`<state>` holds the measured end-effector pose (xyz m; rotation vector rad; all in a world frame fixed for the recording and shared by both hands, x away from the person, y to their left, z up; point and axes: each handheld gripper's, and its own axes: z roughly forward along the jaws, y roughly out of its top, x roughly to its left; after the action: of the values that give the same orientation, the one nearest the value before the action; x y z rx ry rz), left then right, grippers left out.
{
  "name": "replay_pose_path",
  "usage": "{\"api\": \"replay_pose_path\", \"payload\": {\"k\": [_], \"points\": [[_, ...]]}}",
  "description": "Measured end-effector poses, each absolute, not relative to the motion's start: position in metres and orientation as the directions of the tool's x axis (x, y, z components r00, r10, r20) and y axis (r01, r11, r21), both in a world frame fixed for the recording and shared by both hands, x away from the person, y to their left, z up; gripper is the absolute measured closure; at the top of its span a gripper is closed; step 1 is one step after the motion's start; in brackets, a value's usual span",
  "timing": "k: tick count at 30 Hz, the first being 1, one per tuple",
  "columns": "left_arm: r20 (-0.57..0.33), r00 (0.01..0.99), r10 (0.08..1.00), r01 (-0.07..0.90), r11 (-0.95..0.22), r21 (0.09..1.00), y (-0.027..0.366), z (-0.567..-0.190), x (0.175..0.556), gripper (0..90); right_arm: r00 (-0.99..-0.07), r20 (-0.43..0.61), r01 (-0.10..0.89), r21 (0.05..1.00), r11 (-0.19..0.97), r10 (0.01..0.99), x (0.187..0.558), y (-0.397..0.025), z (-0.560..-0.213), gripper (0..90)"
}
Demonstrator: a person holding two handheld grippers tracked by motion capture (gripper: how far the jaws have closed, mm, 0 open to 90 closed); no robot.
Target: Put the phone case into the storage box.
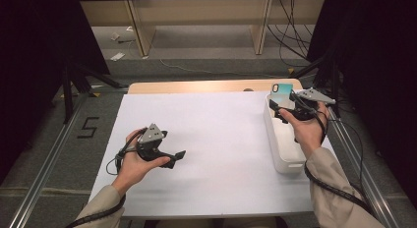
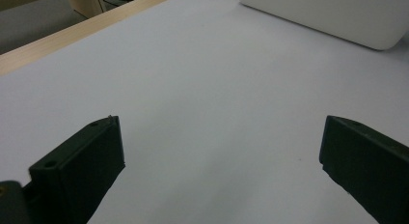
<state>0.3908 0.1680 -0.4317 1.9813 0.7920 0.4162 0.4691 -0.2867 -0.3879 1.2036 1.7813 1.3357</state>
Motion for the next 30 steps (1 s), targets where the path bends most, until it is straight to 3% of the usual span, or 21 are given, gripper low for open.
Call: {"api": "replay_pose_path", "payload": {"k": [30], "points": [[-0.035,0.724,0.689,0.365,-0.341,0.866,0.172,-0.43,0.392,1.2,-0.51,0.062,0.256,0.963,0.082,0.858,0.421,-0.278,-0.379,18.8]]}}
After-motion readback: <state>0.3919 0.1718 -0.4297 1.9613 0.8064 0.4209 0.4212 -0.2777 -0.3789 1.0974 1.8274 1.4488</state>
